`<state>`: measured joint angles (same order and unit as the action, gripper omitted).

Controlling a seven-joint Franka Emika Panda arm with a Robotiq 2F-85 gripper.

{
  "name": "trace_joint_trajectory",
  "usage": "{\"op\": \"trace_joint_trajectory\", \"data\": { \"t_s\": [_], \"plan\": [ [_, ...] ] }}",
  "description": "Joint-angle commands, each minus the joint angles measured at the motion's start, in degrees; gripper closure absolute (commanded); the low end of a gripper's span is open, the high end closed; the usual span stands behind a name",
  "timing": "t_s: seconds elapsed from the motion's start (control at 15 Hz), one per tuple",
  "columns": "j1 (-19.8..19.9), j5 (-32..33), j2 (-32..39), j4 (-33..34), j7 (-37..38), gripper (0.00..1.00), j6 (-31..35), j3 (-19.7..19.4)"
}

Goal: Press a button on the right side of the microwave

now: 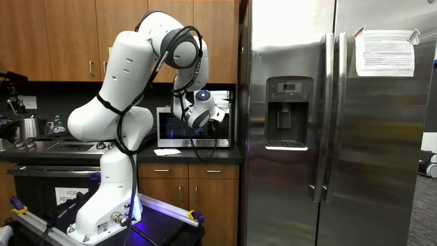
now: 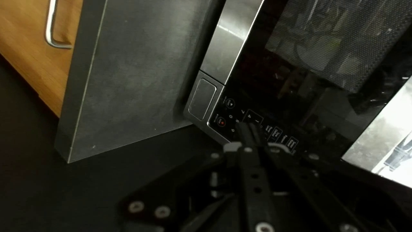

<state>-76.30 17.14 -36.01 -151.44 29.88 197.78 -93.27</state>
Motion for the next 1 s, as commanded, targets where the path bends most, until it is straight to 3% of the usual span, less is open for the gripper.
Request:
{"op": "trace_joint_trajectory", "data": {
  "t_s": [0.0,0.33,0.93],
  "plan": [
    [-5.73,-9.91,-6.56,3.37,-13.2,1.0,0.18,-1.33],
    [-10.93,-15.36,-10.42,6.94,-20.96,1.0,0.19,-2.22],
    [-18.38,-17.46,-14.28,13.13,-24.3,1.0,0.23,-4.49]
  ]
}}
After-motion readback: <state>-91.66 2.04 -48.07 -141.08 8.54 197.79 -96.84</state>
